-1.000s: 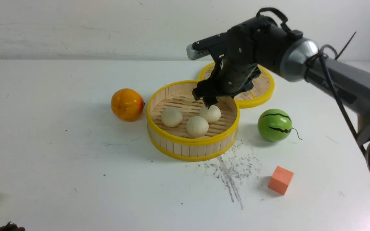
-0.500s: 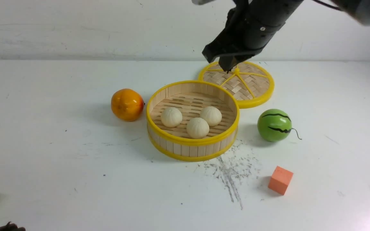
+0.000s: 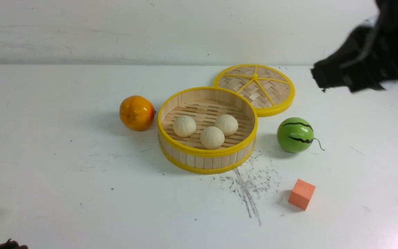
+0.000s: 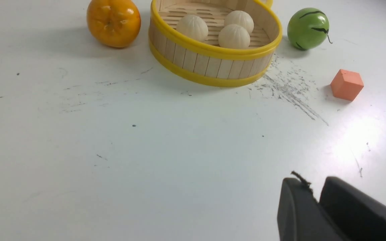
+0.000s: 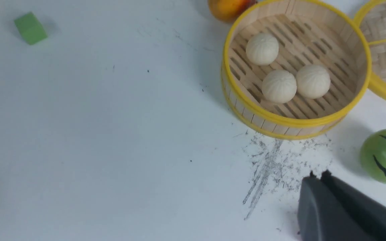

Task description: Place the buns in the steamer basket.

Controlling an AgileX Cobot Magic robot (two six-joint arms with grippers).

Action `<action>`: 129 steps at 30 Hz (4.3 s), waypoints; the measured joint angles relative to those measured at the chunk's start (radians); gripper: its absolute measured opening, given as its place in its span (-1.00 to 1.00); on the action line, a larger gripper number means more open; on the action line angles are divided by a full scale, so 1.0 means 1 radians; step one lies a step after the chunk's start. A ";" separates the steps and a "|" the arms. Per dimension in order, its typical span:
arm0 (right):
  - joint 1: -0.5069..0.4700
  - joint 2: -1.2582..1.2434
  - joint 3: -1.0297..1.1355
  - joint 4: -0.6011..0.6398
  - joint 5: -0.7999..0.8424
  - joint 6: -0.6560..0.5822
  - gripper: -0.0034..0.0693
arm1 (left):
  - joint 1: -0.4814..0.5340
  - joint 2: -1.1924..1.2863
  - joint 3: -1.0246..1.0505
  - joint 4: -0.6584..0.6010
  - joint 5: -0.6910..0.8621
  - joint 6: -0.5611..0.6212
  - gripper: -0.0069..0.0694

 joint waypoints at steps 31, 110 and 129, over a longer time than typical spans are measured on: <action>-0.191 -1.184 1.390 -0.065 -0.997 0.042 -0.94 | 0.000 0.005 0.001 0.003 0.017 0.000 -0.47; -0.546 -1.184 1.437 -0.296 -0.622 0.330 -0.79 | 0.483 -0.245 0.391 0.178 -0.296 -0.185 -0.85; -0.546 -1.184 1.437 -0.296 -0.622 0.330 -0.74 | 0.487 -0.245 0.396 0.178 -0.196 -0.185 -0.85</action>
